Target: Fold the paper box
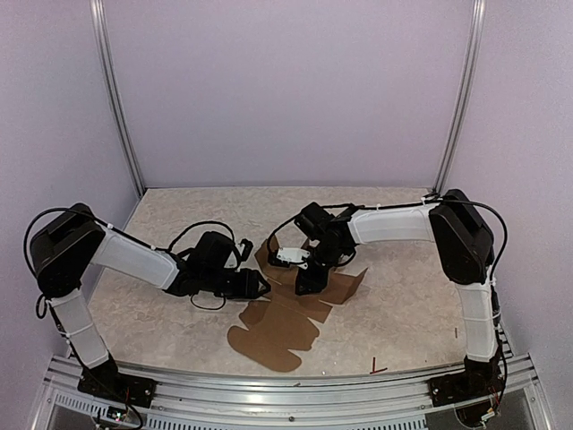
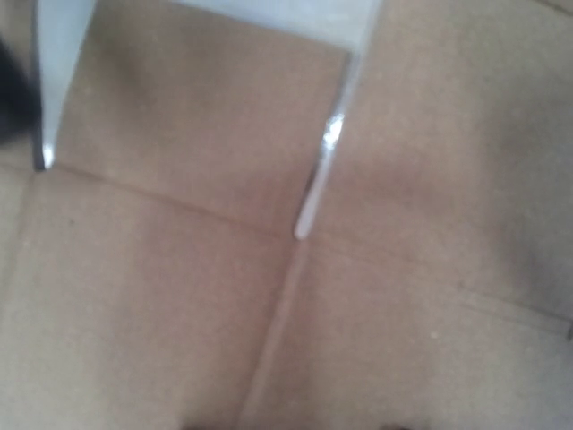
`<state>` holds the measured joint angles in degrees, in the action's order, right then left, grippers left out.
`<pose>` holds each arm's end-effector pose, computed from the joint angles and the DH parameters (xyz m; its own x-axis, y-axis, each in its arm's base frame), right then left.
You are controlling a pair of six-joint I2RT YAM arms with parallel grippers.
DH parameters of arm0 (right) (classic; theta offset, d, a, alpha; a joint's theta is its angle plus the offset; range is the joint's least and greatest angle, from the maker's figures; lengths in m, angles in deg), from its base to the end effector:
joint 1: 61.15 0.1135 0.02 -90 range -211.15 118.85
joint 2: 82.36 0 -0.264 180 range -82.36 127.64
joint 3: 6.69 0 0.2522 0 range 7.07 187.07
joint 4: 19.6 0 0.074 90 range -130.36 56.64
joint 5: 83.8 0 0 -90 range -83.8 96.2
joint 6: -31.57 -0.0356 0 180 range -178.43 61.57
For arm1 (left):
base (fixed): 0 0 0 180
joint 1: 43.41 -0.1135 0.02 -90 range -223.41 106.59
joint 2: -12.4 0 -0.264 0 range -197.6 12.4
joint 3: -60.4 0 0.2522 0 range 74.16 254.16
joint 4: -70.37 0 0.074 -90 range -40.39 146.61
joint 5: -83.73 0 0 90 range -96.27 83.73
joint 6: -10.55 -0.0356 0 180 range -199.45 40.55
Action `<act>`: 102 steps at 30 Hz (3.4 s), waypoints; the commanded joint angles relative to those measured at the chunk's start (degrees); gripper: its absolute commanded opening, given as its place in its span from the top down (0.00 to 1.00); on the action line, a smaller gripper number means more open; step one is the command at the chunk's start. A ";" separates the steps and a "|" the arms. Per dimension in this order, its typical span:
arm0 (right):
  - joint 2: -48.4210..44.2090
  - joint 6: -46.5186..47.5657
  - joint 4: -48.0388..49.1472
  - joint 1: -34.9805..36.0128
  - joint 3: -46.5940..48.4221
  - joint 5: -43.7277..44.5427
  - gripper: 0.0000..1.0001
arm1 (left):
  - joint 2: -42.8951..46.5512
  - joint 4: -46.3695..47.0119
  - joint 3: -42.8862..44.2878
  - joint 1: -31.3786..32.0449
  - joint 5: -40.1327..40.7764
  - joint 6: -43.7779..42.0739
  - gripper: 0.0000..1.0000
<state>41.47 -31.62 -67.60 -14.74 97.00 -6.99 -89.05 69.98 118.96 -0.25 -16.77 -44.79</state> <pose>0.3004 0.3273 0.1451 -0.2266 -0.8750 -0.4278 -0.9703 0.2410 0.0211 0.2411 -0.2349 0.1259 -0.8489 0.0294 -0.5278 0.3484 0.7820 -0.5168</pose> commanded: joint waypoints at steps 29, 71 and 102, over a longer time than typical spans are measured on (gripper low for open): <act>4.68 -5.59 -2.57 -4.75 -2.19 -10.87 0.52 | -6.40 8.54 7.29 4.92 -14.50 -5.07 0.46; -13.20 6.47 -4.82 -6.18 -12.49 -8.50 0.52 | -10.10 -2.03 13.12 6.24 -14.00 -11.78 0.49; -6.72 5.88 1.89 -9.85 -15.59 -7.46 0.56 | -6.78 -2.64 11.06 5.70 -13.05 -14.44 0.50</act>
<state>31.44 -21.07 -68.43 -25.47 81.77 -15.73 -98.25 68.80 131.07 6.11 -31.39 -57.36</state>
